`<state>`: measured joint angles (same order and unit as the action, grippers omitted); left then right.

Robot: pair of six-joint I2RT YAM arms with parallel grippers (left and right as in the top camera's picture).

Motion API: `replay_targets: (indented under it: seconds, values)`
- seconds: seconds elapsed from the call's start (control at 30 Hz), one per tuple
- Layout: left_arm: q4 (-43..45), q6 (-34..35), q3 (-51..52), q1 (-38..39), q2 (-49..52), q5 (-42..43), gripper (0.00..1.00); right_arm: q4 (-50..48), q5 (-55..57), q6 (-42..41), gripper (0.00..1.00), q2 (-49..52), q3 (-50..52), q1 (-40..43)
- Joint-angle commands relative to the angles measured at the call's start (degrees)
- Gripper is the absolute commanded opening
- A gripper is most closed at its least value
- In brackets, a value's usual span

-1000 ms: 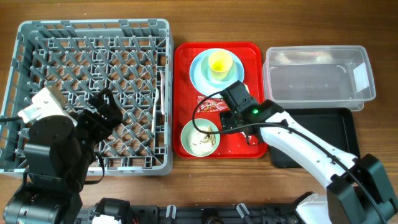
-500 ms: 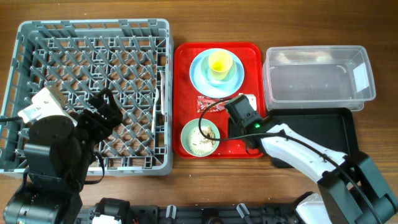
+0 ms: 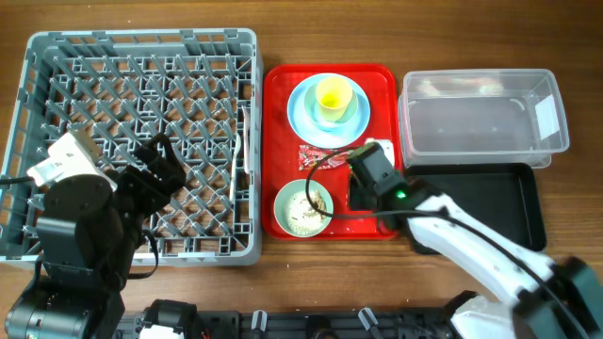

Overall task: Sort waste into correct bins and load items into the dishwasher rack
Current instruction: 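Carry the tissue right and drop it onto the black tray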

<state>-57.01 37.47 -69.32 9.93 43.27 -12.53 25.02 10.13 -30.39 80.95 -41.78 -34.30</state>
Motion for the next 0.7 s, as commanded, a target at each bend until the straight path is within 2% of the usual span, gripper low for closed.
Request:
replay_targets:
  seconds: [0.0,0.13,0.3,0.4,0.47,0.5,0.53,0.63,0.67]
  values:
    - [0.1,0.7,-0.4,-0.4,-0.1,-0.3,1.00,-0.2,0.8,0.4,0.67,-5.8,-2.0,0.3]
    - [0.1,0.7,-0.4,-0.4,-0.1,-0.3,1.00,-1.0,4.8,0.2,0.71,-3.3,-0.5,0.3]
    - [0.1,0.7,-0.4,-0.4,-0.1,-0.3,1.00,-6.1,5.5,0.3,0.72,5.1,0.3,0.3]
    - [0.1,0.7,-0.4,-0.4,-0.1,-0.3,1.00,-7.1,5.3,0.3,0.72,9.5,0.3,0.3]
    - [0.1,0.7,-0.4,-0.4,-0.1,-0.3,1.00,-7.3,5.3,0.3,0.69,10.9,0.3,0.2]
    - [0.1,0.7,-0.4,-0.4,-0.1,-0.3,1.00,-7.4,5.3,0.3,0.44,11.1,0.3,0.2]
    - [0.1,0.7,-0.4,-0.4,-0.1,-0.3,1.00,-7.5,5.0,0.5,0.28,10.9,0.2,0.2]
    - [0.1,0.7,-0.4,-0.4,-0.1,-0.3,1.00,-7.0,1.5,1.3,0.04,9.0,-1.7,0.2]
    - [0.1,0.7,-0.4,-0.4,-0.1,-0.3,1.00,-6.0,0.0,2.7,0.04,7.0,-3.3,0.3]
